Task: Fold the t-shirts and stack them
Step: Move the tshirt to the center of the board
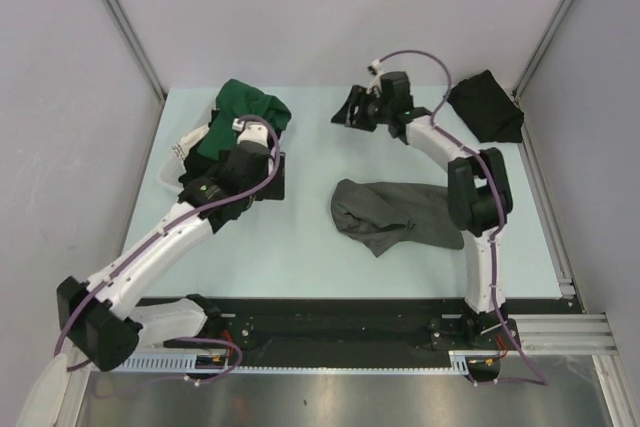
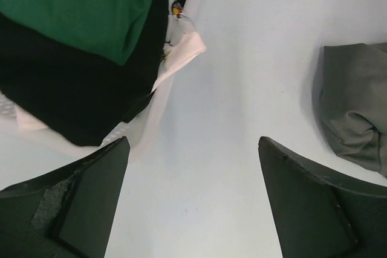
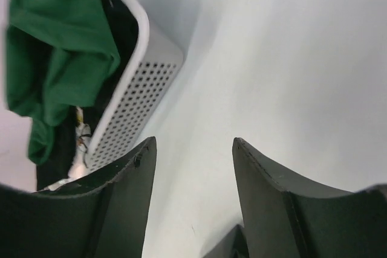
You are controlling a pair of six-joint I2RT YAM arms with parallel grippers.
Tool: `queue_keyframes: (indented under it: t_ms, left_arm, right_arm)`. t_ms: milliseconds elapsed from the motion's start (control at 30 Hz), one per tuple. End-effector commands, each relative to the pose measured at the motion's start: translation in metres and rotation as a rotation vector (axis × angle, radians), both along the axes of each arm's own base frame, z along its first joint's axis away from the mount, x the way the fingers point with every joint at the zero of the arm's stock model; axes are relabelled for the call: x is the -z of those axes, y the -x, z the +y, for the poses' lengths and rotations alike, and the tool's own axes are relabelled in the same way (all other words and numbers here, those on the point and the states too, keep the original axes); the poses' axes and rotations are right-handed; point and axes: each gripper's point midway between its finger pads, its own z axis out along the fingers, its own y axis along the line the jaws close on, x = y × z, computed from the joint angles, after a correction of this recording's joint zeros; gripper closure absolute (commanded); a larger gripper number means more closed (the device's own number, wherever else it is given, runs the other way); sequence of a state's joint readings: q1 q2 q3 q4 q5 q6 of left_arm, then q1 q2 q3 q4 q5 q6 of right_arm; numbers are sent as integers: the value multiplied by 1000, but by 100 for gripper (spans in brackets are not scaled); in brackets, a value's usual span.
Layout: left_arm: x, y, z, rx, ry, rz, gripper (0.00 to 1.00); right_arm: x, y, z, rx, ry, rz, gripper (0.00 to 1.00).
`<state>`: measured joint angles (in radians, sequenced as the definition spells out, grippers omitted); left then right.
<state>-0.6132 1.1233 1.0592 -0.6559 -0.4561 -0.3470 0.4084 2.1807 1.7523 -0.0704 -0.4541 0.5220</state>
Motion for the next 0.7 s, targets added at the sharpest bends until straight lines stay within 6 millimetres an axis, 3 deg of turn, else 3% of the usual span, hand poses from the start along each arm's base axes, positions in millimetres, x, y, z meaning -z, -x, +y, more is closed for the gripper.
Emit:
queue_keyframes:
  t_ms: [0,33,67,100,167,200,267,300,333,400,433,500,533,600,667]
  left_arm:
    - [17,-25,-23,61,-26,5,7]
    - [19,-30,-26,65,-36,7,7]
    - [20,-37,-28,65,-47,-3,7]
    - [33,-44,-31,76,-91,22,7]
    - [35,-58,-34,74,-127,14,7]
    - [49,-66,-34,71,-184,39,7]
    - [46,-81,-38,62,-215,31,8]
    - [61,-89,-37,63,-273,61,9]
    - [53,-98,-42,58,-282,44,10]
    - [69,-110,-40,49,-358,84,12]
    - [61,-120,-42,36,-366,68,15]
    - [76,-128,-37,23,-434,117,19]
    - [69,-136,-39,13,-438,105,25]
    - [80,-142,-33,-2,-479,141,28]
    - [77,-150,-29,-26,-473,140,30]
  right_arm:
    - [-113,6,-30,21,-38,-207,41]
    - [-117,9,-37,26,-28,-199,41]
    - [-135,14,-44,28,-26,-234,41]
    - [-140,14,-54,39,-19,-237,41]
    - [-148,26,-63,34,-5,-224,41]
    - [-163,35,-72,36,3,-257,41]
    - [-170,46,-83,46,23,-264,41]
    - [-188,57,-87,45,24,-303,41]
    - [-186,62,-90,51,34,-298,41]
    - [-195,70,-95,55,37,-318,41]
    - [-203,76,-98,62,31,-328,41]
    - [-209,81,-99,61,24,-337,41]
    - [-213,85,-100,64,18,-337,41]
    - [-215,88,-100,57,17,-344,41]
    - [-217,92,-102,57,23,-346,41]
